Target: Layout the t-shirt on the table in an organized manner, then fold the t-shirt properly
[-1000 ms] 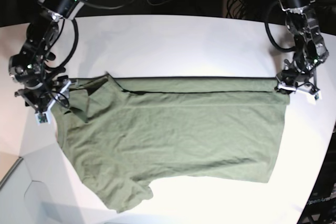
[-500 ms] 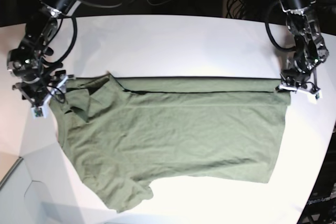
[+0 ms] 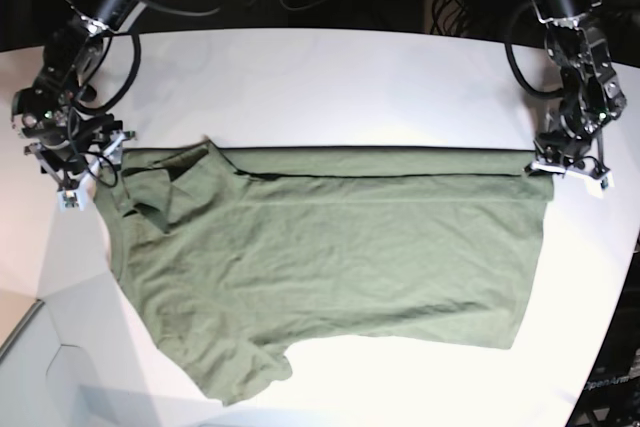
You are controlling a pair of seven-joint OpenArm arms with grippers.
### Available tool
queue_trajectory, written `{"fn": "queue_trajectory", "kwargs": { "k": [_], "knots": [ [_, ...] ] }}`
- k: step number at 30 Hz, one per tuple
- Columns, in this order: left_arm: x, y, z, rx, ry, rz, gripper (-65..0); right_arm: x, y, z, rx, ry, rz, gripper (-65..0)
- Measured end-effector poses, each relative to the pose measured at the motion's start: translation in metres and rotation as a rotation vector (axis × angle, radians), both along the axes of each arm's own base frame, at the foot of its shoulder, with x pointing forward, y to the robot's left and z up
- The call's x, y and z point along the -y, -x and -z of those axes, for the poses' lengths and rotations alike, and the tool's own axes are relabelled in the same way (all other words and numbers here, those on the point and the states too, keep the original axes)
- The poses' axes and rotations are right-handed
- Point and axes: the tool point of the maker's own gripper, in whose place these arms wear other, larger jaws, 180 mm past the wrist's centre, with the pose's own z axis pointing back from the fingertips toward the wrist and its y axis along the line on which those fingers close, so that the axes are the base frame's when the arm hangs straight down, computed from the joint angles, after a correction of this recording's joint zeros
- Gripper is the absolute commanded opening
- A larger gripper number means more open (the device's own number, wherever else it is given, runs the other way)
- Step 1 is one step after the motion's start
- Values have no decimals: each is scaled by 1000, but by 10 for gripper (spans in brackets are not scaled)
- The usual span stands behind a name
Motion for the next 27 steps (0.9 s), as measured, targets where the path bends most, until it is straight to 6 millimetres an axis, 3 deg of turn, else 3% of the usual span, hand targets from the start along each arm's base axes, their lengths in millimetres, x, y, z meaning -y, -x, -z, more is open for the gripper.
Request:
{"fn": "queue_trajectory", "kwargs": {
  "k": [3, 8, 15, 21, 27],
  "knots": [
    [0, 0, 0, 0, -1, 0, -650, -5, 4, 11, -27, -22, -2, -255],
    [0, 1, 0, -1, -1, 0, -650, -6, -4, 7, 23, -30, -9, -344],
    [0, 1, 0, -1, -1, 0, -650, -14, -6, 20, 37, -92, -10, -440],
    [0, 1, 0, -2, -1, 0, -650, -14, -7, 20, 40, -93, -13, -650],
    [-7, 6, -3, -33, -12, 20, -650, 7, 5, 17, 12, -41, -15, -650]
  ]
}}
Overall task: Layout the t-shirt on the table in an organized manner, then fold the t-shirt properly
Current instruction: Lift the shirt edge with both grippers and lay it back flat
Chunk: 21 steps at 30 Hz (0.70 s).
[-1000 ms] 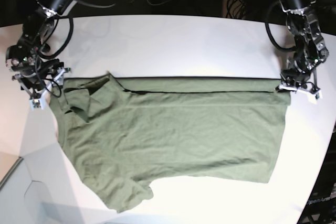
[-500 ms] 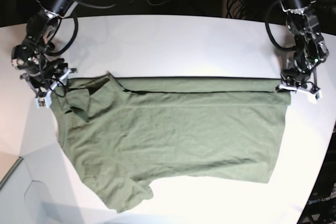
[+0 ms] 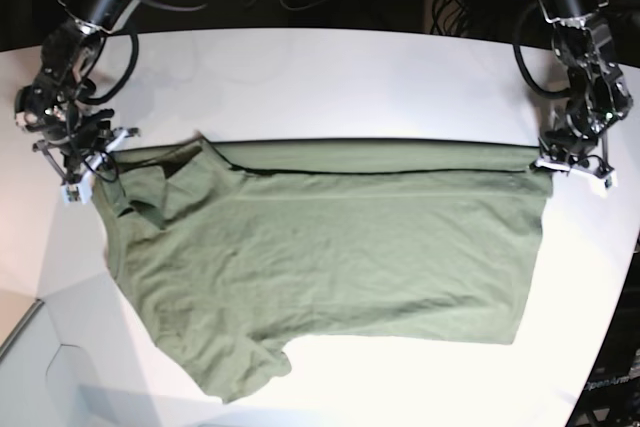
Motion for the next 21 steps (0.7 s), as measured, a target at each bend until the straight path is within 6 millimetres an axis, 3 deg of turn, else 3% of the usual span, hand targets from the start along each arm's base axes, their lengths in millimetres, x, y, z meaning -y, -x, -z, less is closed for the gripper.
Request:
{"fn": "queue_trajectory", "kwargs": {
  "k": [3, 6, 9, 12, 18, 21],
  "knots": [
    [3, 3, -13, -10, -18, 40, -650, 11, 15, -8, -50, 74, 2, -650],
    [10, -7, -44, 52, -34, 78, -650, 18, 18, -32, -49, 144, 5, -650],
    [21, -22, -79, 137, -44, 119, -650, 15, 4, -66, -8, 231, -28, -650],
    [28, -29, -96, 165, -43, 143, -650, 3, -11, -96, 54, 292, -74, -650],
    [25, -67, -126, 257, -34, 126, -650, -20, -53, -130, 147, 317, -152, -650],
    [20, -73, -123, 245, -22, 111, -650, -11, -54, -125, 68, 342, -147, -650]
  ]
}}
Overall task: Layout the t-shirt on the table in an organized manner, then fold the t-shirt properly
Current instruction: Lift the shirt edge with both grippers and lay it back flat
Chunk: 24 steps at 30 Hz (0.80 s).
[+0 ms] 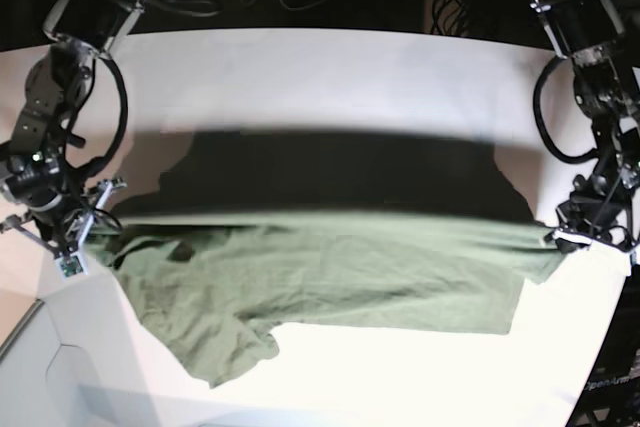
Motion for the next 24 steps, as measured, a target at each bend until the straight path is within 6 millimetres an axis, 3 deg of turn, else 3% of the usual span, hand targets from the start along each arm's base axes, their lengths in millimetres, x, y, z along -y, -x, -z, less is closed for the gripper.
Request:
{"fn": "queue_trajectory", "kwargs": {
  "k": [6, 12, 19, 24],
  "knots": [
    [-2, 1, 2, -34, 11, 12, -650, 6, -9, 4, -39, 11, -7, -650],
    [-2, 9, 9, -52, 14, 11, -650, 7, 13, 19, -85, 26, -7, -650],
    [-18, 49, 32, -122, 8, -39, -650, -2, 56, 48, -169, 23, -22, -650],
    [-18, 91, 69, -242, 7, -42, -650, -7, 91, 70, -248, 21, -27, -650]
  ]
}}
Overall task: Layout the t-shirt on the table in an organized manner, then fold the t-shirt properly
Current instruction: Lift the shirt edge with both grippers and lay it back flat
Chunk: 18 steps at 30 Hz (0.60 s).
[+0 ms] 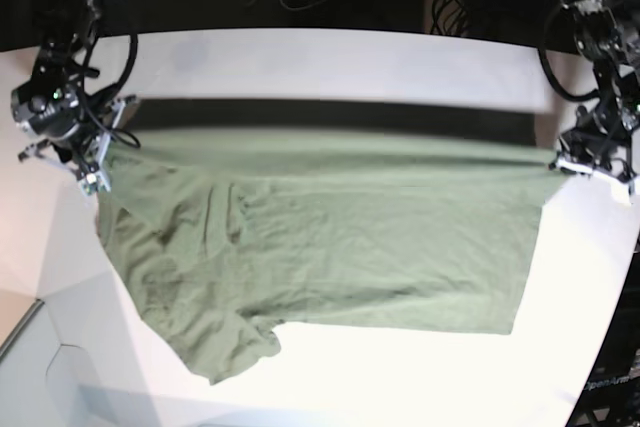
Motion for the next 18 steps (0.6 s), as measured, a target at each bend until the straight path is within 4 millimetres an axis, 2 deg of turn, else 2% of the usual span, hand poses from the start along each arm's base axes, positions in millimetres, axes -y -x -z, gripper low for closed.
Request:
{"fn": "queue_trajectory", "kwargs": {
  "k": [4, 10, 14, 18],
  "knots": [
    [-1, 24, 17, -59, -3, -2, -650, -7, 28, 8, -29, -18, 28, -650],
    [-1, 59, 38, -148, -4, -1, -650, 1, 61, 14, -18, -59, 143, -650],
    [1, 68, 33, -149, -27, 16, -650, -5, 77, 23, -15, -81, 135, -650],
    [4, 71, 26, -137, -47, 34, -650, -11, 81, 26, -4, -100, 128, -650]
  ]
}}
